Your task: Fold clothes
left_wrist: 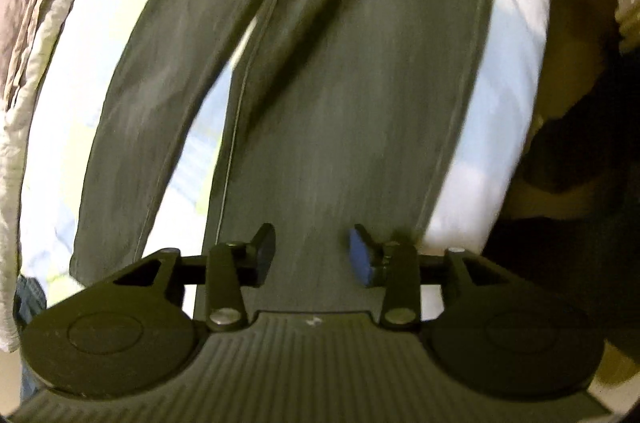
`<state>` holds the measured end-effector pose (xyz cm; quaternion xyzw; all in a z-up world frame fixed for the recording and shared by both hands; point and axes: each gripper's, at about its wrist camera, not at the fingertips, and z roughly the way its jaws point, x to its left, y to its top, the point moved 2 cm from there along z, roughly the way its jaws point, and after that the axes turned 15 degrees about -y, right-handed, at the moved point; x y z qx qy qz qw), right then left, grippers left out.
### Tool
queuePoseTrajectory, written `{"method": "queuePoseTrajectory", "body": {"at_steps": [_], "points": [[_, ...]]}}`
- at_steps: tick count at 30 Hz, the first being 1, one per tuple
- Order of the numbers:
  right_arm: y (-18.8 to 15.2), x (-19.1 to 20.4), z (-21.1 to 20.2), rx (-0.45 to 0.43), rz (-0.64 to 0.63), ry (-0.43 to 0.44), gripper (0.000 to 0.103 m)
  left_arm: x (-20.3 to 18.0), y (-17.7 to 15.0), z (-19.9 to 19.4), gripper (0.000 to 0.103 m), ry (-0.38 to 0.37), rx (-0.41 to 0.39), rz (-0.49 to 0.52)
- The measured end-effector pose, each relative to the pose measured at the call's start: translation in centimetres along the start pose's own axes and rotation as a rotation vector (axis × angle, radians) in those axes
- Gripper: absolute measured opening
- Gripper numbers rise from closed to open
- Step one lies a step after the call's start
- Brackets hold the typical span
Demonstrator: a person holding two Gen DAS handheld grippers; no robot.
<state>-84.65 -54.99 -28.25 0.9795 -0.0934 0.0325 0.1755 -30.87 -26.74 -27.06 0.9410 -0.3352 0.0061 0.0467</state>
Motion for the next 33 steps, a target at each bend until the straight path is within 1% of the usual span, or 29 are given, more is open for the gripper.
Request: {"method": "queuePoseTrajectory", "body": {"at_steps": [1,4,5,6,8,11,14,15,18,22,23,25,26,27,29,30,31,32,33], "points": [[0.1,0.5,-0.8,-0.029,-0.035,-0.012,0.054,-0.2,0.6,-0.1,0.039,0.003,-0.011,0.001],[0.0,2.2,-3.0,-0.103,-0.154,-0.057,0.054,-0.1,2.1,-0.3,0.043,-0.002,-0.047,0.028],[-0.3,2.7,-3.7,-0.11,-0.172,-0.066,0.054,0.2,2.6,-0.3,0.044,-0.008,-0.059,0.044],[-0.4,2.9,-4.2,-0.102,-0.168,-0.08,0.054,0.5,3.0,-0.3,0.046,-0.008,-0.072,0.055],[-0.5,2.9,-4.9,-0.066,-0.13,-0.127,0.054,1.3,3.6,-0.1,0.047,-0.018,-0.105,0.049],[0.1,3.4,-7.3,-0.153,-0.106,-0.163,0.054,2.4,4.7,0.2,0.047,-0.035,-0.141,0.042],[0.9,6.2,-8.6,-0.226,-0.275,-0.072,0.054,2.6,6.5,0.1,0.047,-0.032,-0.173,0.073],[1.4,7.2,-8.2,-0.227,-0.33,-0.039,0.054,2.7,7.1,0.1,0.047,-0.03,-0.181,0.076],[2.8,10.6,-5.7,-0.172,-0.493,0.063,0.054,3.0,9.2,0.1,0.047,-0.029,-0.197,0.049],[4.1,14.3,-0.5,-0.13,-0.731,0.092,0.054,2.7,12.1,0.8,0.047,-0.017,-0.18,-0.007],[4.2,14.7,0.8,-0.117,-0.779,0.095,0.054,2.6,12.7,1.0,0.048,-0.011,-0.17,-0.025],[4.3,15.2,3.5,-0.063,-0.859,0.113,0.054,2.1,14.2,1.7,0.048,-0.025,-0.148,-0.075],[4.4,15.3,4.9,-0.042,-0.893,0.135,0.054,1.7,14.8,2.0,0.048,-0.033,-0.138,-0.088],[4.5,15.4,6.2,-0.023,-0.925,0.158,0.054,1.2,15.5,2.2,0.048,-0.041,-0.129,-0.087],[4.7,14.8,7.0,-0.006,-0.96,0.209,0.054,0.1,17.1,2.6,0.048,-0.056,-0.112,-0.085],[4.9,14.5,7.0,0.004,-0.96,0.218,0.041,-0.5,17.9,2.7,0.048,-0.064,-0.107,-0.081],[5.2,14.2,7.0,0.016,-0.957,0.229,0.025,-1.0,18.7,2.7,0.048,-0.071,-0.103,-0.071],[5.6,13.8,6.7,0.041,-0.934,0.254,0.022,-1.2,19.3,2.6,0.048,-0.074,-0.106,-0.067],[6.0,13.7,5.9,0.036,-0.926,0.271,0.016,-1.5,19.9,2.5,0.048,-0.077,-0.109,-0.063]]}}
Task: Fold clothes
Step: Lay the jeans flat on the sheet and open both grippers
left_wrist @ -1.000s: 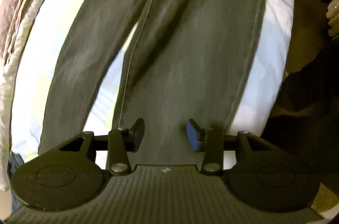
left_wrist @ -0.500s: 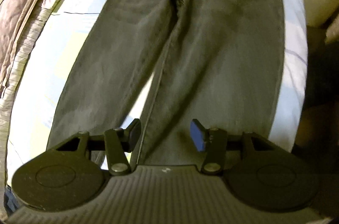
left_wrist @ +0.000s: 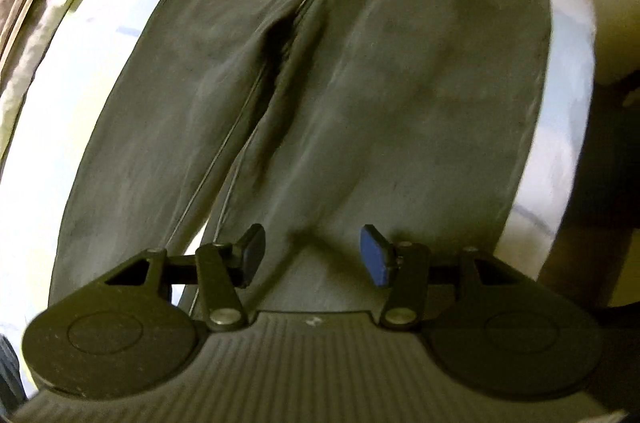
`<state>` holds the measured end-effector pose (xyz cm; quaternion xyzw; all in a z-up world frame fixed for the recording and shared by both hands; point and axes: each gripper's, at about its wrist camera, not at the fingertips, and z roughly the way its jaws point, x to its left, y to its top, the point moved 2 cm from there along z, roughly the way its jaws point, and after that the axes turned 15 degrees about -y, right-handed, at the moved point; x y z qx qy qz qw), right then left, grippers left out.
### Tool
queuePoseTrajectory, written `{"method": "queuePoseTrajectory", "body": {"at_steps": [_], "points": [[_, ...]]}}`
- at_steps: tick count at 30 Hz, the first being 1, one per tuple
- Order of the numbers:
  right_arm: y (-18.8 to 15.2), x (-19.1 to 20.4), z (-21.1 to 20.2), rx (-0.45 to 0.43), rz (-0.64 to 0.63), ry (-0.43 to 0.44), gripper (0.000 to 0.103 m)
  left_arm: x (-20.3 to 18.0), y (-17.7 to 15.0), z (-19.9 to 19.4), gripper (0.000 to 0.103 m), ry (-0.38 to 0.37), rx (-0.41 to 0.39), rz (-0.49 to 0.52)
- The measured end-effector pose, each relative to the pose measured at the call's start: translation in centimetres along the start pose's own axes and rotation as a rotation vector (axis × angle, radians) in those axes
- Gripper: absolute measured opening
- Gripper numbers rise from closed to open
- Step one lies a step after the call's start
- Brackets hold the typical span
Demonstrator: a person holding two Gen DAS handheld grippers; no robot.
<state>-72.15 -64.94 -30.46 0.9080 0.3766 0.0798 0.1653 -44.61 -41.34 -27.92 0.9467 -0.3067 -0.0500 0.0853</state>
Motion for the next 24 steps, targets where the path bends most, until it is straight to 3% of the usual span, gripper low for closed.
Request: {"method": "queuePoseTrajectory", "body": {"at_steps": [3,6,8,9,11,14,16,19,24], "points": [[1.1,0.2,-2.3,-0.074,-0.026,0.006,0.014,-0.4,1.4,0.1,0.048,-0.008,-0.009,-0.008],[2.7,0.5,-1.9,-0.106,-0.065,0.01,0.014,-0.1,2.1,0.7,0.048,-0.002,-0.004,-0.017],[3.0,0.6,0.5,-0.047,-0.098,0.007,0.016,0.2,2.2,0.9,0.048,0.008,0.003,-0.02],[3.0,0.7,1.4,-0.027,-0.125,-0.006,0.025,0.2,2.3,0.9,0.048,0.011,0.001,-0.027],[2.6,0.9,1.7,-0.034,-0.16,-0.027,0.03,0.4,2.0,0.4,0.049,0.018,-0.003,-0.047],[2.3,0.8,0.3,-0.052,-0.121,-0.078,0.041,0.8,1.0,0.0,0.05,0.03,0.007,-0.085],[2.2,0.6,-0.6,-0.063,-0.086,-0.116,0.042,1.1,0.0,-0.4,0.05,0.045,0.019,-0.115],[1.9,0.2,-0.3,0.012,-0.016,-0.12,0.042,1.6,-1.6,-1.5,0.05,0.062,0.019,-0.188],[1.8,1.7,-2.8,0.022,0.048,-0.101,0.042,2.8,-5.5,-4.6,0.054,0.1,-0.006,-0.343]]}}
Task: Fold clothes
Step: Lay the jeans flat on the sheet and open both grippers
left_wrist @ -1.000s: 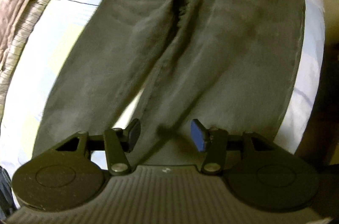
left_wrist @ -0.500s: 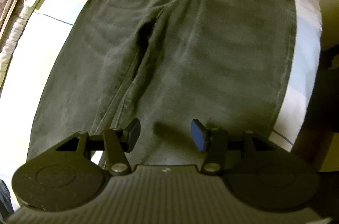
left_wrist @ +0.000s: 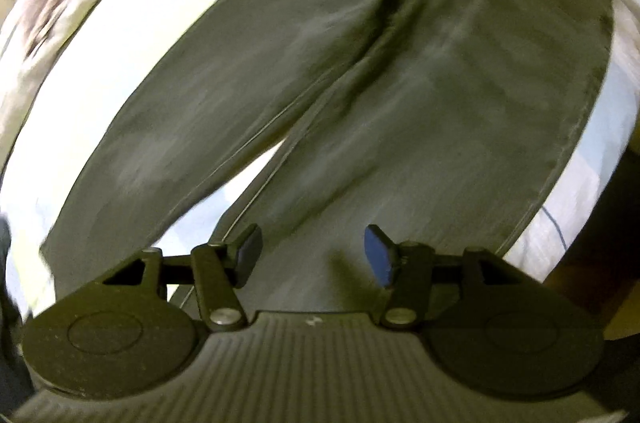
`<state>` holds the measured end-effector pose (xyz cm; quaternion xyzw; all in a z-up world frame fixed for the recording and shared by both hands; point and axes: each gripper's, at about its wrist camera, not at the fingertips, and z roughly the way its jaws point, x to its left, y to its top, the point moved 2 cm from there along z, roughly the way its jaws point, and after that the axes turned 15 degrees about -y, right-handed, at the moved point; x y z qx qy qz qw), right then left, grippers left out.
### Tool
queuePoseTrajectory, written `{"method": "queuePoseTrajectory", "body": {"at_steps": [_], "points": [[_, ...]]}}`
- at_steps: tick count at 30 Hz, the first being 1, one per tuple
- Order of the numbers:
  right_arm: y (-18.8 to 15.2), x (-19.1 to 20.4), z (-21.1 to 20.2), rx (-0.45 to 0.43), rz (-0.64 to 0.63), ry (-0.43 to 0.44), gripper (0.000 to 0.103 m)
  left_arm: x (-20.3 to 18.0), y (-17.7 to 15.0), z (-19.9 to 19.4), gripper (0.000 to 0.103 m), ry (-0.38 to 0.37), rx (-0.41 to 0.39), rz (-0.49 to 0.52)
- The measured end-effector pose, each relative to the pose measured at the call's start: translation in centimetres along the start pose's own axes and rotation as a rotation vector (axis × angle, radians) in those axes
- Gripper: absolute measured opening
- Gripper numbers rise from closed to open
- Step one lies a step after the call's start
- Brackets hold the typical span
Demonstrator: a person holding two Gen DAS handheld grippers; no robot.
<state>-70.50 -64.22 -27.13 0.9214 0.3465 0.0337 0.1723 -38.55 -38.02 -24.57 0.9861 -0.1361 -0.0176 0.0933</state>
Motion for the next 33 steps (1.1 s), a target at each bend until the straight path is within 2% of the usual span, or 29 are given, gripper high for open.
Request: {"method": "queuePoseTrajectory", "body": {"at_steps": [5,12,14,15,16,21,26,33], "points": [[1.1,4.1,-2.8,-0.001,-0.027,0.03,0.042,2.9,-3.1,-3.0,0.059,0.038,-0.015,-0.117],[2.8,11.4,-7.1,-0.05,0.002,0.054,0.043,6.8,-6.6,-8.3,0.064,0.068,-0.145,-0.276],[3.0,13.7,-8.7,-0.062,0.006,0.044,0.056,7.7,-7.7,-9.6,0.066,0.067,-0.183,-0.31],[3.0,14.6,-9.5,-0.067,0.013,0.037,0.07,8.0,-8.4,-10.2,0.066,0.067,-0.2,-0.315],[2.9,15.7,-10.4,-0.074,0.021,0.037,0.072,8.4,-9.0,-10.9,0.068,0.067,-0.217,-0.319],[1.9,20.5,-13.5,-0.082,0.014,0.014,0.072,10.0,-12.0,-12.8,0.069,0.062,-0.275,-0.32],[0.6,23.2,-15.7,-0.078,0.027,-0.014,0.072,11.6,-14.9,-13.8,0.069,0.07,-0.296,-0.345],[-1.2,24.3,-17.6,-0.061,0.021,-0.063,0.072,11.1,-17.8,-13.9,0.069,0.079,-0.289,-0.353]]}}
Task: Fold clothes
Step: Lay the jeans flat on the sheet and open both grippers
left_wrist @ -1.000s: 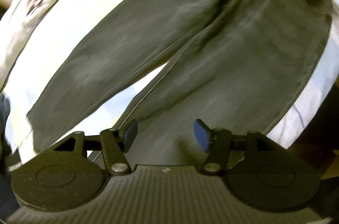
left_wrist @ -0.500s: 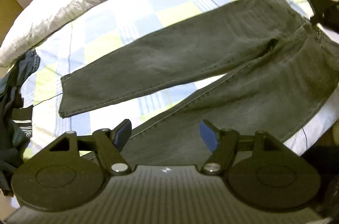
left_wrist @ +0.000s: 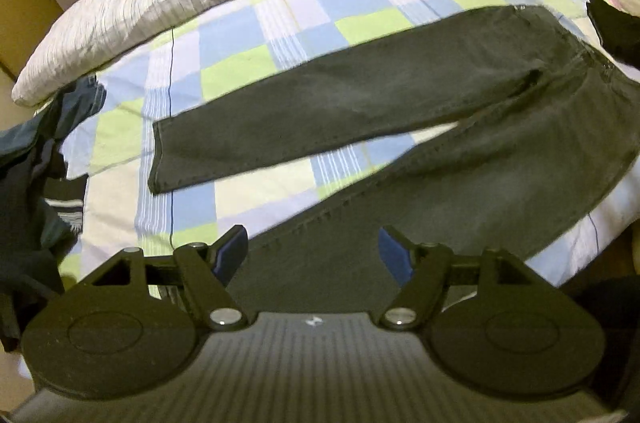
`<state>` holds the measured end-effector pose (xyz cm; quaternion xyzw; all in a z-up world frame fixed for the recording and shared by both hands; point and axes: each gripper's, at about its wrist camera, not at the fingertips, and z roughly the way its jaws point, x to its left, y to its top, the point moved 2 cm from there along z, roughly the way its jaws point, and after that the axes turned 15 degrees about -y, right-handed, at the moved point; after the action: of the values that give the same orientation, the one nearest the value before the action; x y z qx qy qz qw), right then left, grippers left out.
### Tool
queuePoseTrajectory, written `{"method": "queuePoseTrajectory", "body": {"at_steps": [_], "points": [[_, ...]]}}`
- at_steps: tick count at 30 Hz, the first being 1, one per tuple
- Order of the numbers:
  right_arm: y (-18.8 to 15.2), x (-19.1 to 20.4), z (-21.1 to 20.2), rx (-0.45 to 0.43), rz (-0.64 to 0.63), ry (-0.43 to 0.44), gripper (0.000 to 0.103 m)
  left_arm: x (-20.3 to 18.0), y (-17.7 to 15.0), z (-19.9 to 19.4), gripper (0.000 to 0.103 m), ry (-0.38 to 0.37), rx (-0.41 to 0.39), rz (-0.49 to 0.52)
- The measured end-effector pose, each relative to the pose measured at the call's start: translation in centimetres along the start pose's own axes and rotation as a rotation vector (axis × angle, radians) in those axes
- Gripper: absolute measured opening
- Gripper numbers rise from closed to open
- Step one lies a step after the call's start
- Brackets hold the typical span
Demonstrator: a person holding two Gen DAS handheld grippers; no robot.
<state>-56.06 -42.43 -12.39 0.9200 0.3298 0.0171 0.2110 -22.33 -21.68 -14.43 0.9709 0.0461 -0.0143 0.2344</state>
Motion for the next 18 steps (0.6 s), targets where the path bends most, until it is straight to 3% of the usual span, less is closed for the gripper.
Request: {"method": "queuePoseTrajectory", "body": {"at_steps": [8,18], "points": [[-1.3,-2.7,-0.6,0.03,0.001,-0.032,0.072,-1.4,-1.8,0.4,0.069,0.013,0.06,-0.034],[-4.0,-5.7,-0.8,0.066,-0.039,-0.073,0.072,-6.1,0.1,0.0,0.069,0.017,0.067,0.036]]}}
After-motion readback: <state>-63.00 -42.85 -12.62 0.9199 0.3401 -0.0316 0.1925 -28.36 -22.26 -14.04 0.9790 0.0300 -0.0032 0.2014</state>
